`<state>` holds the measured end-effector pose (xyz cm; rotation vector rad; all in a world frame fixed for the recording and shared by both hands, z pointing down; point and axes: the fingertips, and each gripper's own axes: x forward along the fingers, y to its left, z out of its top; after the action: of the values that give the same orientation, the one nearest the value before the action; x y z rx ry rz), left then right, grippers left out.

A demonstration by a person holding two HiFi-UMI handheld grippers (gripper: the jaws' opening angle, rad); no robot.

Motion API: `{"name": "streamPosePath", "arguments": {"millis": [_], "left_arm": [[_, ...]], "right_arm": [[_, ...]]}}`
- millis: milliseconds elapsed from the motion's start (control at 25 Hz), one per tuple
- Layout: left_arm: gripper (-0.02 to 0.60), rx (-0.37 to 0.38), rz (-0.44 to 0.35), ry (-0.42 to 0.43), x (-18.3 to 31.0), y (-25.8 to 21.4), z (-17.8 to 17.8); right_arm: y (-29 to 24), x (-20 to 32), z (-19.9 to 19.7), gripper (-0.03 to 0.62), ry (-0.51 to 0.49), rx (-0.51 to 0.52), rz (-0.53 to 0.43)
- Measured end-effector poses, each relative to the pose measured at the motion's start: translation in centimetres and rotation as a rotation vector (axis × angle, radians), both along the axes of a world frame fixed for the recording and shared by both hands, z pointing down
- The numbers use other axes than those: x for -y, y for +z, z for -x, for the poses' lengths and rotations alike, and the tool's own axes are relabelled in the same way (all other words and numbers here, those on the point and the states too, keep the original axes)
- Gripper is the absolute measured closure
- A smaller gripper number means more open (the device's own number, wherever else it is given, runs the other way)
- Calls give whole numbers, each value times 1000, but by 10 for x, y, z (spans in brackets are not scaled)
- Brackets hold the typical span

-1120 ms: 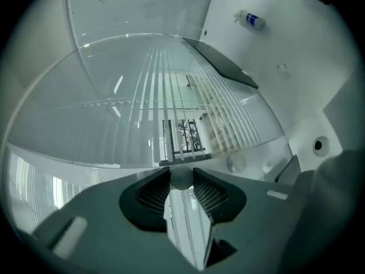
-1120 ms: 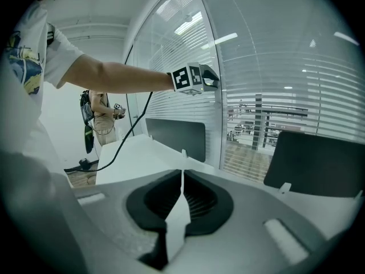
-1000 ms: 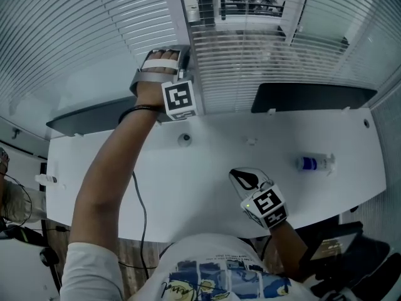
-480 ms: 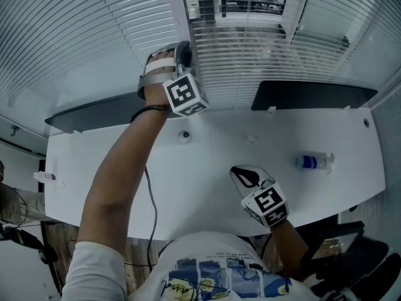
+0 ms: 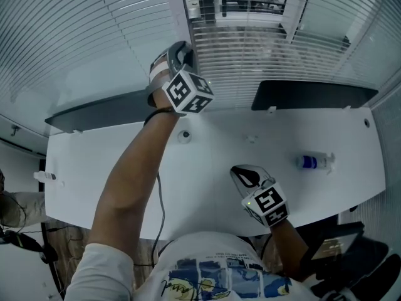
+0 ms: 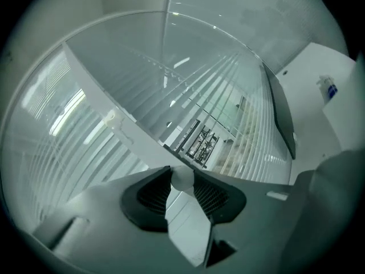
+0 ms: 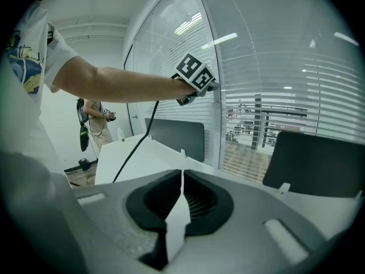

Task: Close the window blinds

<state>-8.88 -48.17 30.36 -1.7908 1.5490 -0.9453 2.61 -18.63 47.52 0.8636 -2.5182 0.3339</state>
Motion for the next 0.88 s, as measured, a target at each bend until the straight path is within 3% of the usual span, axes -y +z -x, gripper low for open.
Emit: {"name": "streamPosePath", "arguments": {"millis": [400, 880], "left_arm": [[460, -435, 27, -75, -2, 0, 8], [460, -842, 49, -129, -3, -1, 19]], "right_arm": [[10, 0, -3, 582, 4, 0, 3], [14, -1, -7, 582, 9, 2, 11]]}}
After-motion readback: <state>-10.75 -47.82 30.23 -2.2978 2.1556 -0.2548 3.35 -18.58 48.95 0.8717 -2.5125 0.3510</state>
